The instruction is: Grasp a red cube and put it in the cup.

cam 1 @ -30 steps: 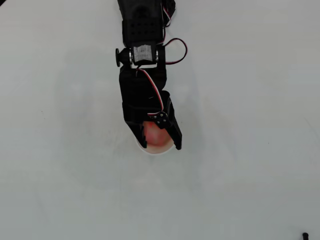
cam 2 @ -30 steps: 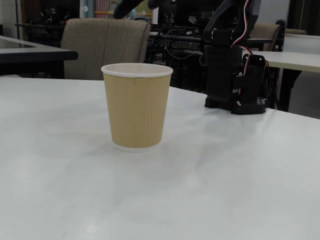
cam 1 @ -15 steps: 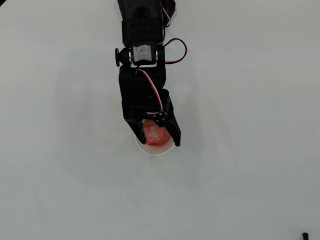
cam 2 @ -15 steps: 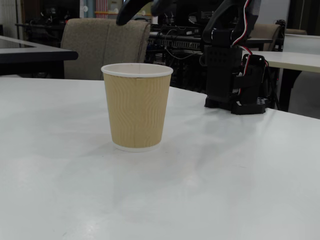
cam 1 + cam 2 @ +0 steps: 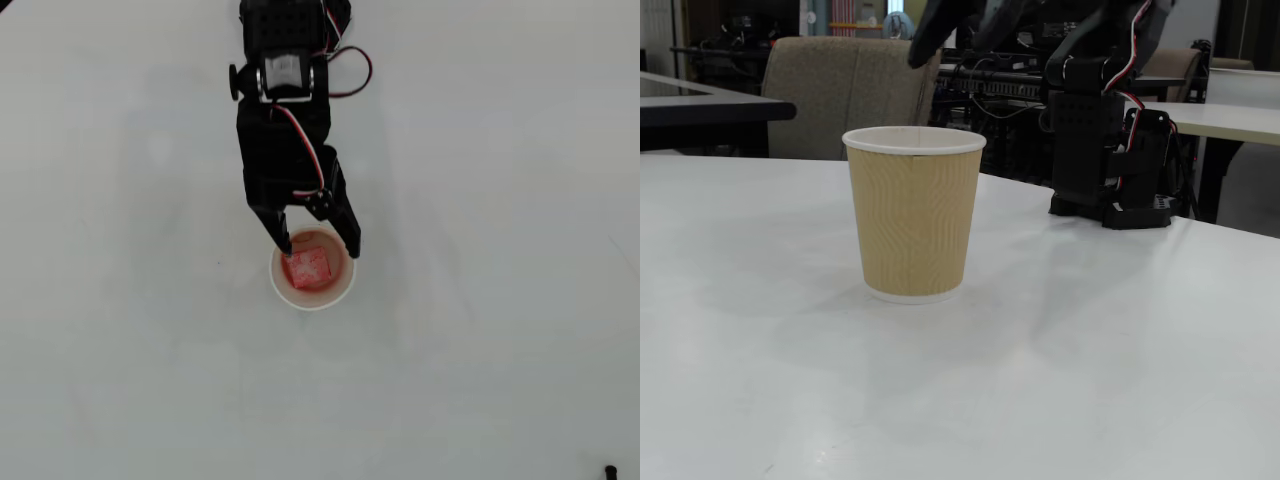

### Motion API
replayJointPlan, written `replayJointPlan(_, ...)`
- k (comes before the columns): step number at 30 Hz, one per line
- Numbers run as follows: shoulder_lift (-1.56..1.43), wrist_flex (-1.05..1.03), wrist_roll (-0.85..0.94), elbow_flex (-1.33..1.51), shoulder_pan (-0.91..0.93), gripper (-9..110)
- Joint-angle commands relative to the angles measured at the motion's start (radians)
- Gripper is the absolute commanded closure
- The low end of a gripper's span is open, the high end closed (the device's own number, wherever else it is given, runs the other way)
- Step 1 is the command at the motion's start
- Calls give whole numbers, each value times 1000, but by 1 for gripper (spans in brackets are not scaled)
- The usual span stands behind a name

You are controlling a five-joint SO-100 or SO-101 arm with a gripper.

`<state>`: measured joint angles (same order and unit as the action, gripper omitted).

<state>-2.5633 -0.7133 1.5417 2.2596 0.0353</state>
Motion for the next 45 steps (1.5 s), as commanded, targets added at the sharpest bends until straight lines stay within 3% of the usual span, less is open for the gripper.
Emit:
replayJointPlan(1,-86,-46,-6,-5,-2,74)
replayJointPlan(16,-299,-135,-54,192,-78,84)
replayJointPlan(22,-334,-109,-377,224,-155,100)
replayJointPlan(35,-408,-38,-1161,439,-187,101)
replayJointPlan(45,-512,46,-1249,661,-170,101)
